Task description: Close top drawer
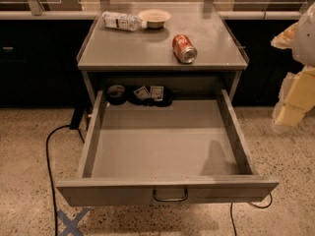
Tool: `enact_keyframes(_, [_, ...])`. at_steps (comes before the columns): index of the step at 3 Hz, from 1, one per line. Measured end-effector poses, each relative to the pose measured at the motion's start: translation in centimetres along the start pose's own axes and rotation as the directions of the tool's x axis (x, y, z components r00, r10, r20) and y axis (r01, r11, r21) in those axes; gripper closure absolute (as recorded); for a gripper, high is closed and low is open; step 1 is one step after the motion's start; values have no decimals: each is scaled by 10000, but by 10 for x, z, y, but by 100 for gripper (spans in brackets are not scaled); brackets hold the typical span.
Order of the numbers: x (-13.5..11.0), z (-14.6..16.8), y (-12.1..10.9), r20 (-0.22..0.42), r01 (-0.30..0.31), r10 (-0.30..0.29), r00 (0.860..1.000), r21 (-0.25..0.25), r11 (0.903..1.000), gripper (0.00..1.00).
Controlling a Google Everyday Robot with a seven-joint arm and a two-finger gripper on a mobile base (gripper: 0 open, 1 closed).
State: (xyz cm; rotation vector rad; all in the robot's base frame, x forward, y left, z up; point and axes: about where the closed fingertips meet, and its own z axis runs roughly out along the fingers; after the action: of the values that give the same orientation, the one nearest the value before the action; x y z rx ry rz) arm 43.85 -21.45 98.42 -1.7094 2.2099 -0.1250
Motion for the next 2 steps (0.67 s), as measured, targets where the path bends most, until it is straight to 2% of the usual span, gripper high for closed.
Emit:
enact_keyframes(1, [0,0,0,2,-1,1,10000,-1,10000,0])
enact_keyframes(2, [-2,11,5,317,-228,234,9992,-184,9996,0])
